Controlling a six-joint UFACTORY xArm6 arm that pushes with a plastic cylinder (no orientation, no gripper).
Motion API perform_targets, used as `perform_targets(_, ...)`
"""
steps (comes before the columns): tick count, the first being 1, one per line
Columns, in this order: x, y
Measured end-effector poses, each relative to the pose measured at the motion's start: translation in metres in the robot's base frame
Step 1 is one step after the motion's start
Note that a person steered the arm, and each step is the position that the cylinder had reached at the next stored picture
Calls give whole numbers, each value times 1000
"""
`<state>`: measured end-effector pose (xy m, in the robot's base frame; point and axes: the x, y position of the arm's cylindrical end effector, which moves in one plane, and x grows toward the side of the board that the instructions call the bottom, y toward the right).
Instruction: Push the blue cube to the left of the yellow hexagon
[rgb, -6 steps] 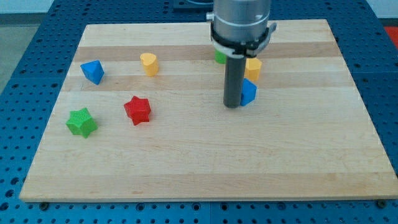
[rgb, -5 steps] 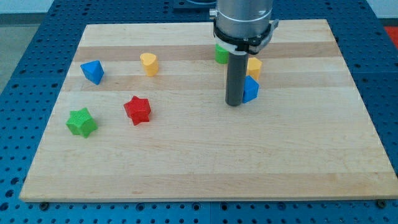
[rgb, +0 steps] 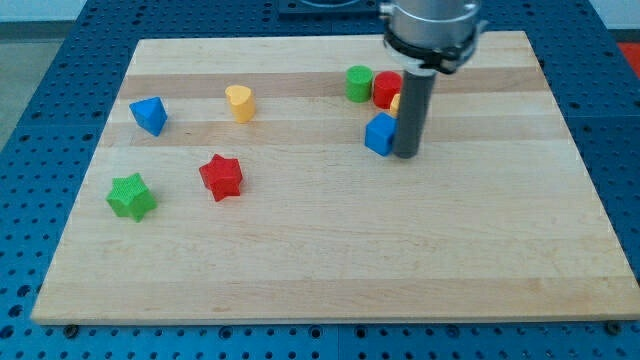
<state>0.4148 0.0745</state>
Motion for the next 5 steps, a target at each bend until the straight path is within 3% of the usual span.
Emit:
perform_targets(1,4,-9)
perform_targets(2,41,-9)
perform_targets(5,77,-144)
